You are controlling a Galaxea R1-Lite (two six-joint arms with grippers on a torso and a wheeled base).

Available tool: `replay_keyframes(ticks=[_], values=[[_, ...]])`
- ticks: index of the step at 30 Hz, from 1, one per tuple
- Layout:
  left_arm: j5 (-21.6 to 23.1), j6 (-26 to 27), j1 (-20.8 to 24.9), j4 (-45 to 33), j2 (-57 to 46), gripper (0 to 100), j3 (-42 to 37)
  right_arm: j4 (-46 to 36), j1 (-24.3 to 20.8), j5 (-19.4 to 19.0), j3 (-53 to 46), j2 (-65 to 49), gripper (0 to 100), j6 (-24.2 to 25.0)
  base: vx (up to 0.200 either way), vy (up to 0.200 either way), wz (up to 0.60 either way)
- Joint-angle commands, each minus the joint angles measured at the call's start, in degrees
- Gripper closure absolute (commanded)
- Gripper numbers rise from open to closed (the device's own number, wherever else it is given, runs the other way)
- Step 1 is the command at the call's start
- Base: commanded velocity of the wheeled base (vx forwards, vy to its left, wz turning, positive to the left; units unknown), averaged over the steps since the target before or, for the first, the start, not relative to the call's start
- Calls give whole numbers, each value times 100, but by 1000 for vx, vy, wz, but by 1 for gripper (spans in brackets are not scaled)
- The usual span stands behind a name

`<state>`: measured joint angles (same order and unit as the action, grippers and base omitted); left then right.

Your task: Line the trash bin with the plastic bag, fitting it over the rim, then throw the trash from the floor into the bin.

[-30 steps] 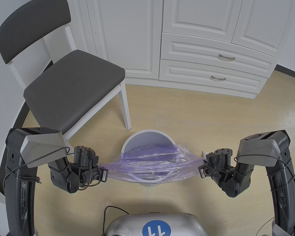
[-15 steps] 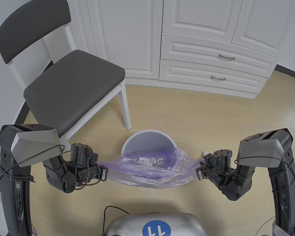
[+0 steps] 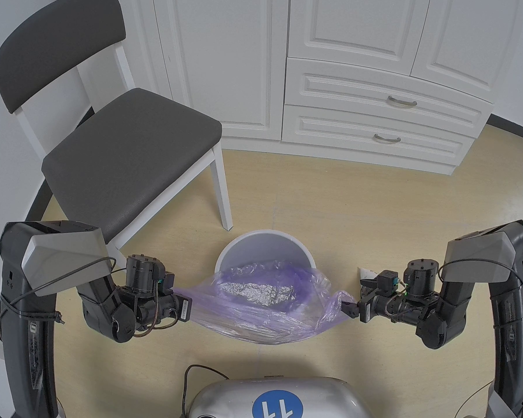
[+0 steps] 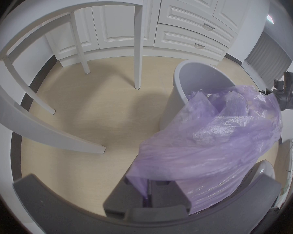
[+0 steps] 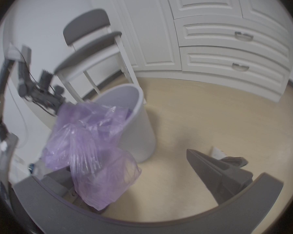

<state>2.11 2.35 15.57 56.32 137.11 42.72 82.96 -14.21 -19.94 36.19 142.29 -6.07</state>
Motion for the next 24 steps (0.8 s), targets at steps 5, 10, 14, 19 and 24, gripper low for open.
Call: replay_keyframes(ticks=[5,10,14,19,24], values=[[-9,-33,-54,2,106,100,132,704,1272,-2453,-517,71,0,1117,0,0,0],[-9,-33,-80,2,114,100,149,704,1624,-2989,-482,89,0,1257,0,0,0],[-44,-33,-89,2,220,100,211,704,1711,-3147,-499,89,0,1319,0,0,0],[-61,-42,-150,-7,387,100,334,704,1817,-3323,-499,97,0,1301,0,0,0],[-61,-42,-177,-16,422,100,378,704,1887,-3341,-473,124,0,1310,0,0,0]])
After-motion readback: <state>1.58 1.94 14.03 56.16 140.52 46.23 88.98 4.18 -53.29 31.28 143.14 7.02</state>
